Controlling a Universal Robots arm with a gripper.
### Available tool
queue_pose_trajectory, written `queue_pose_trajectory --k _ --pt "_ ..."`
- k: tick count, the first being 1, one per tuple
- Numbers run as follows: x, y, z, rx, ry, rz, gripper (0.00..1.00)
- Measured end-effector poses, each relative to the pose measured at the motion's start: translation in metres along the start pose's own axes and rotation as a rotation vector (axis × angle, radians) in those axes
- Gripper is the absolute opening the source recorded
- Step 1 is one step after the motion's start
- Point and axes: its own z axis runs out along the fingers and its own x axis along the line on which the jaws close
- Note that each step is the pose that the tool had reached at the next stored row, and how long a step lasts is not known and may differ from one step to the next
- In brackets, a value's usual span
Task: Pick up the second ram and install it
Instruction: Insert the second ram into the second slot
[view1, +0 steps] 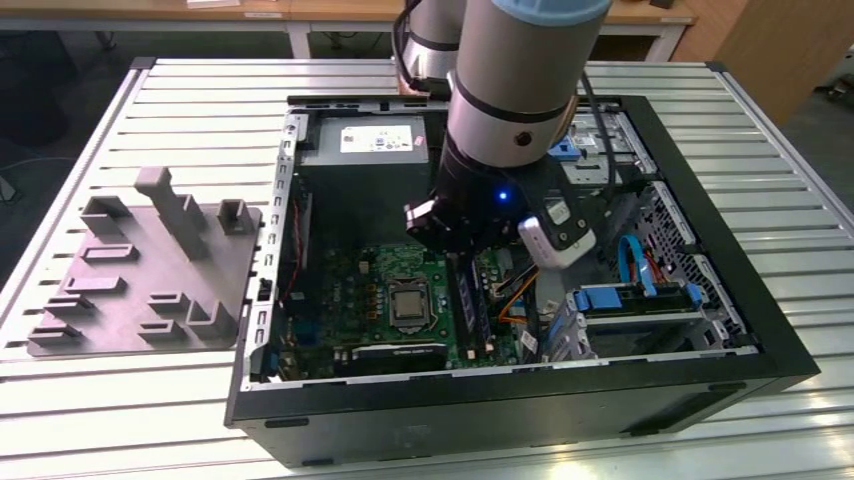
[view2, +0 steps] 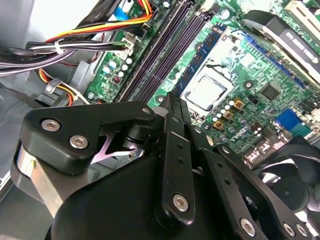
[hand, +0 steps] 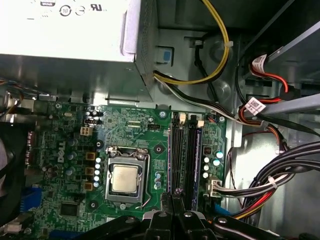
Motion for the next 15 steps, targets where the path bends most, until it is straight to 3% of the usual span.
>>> queue_pose_trajectory --k 15 --pt "-0.0004 -0.0007 0.0134 -0.0001 -0.0003 0.006 0.11"
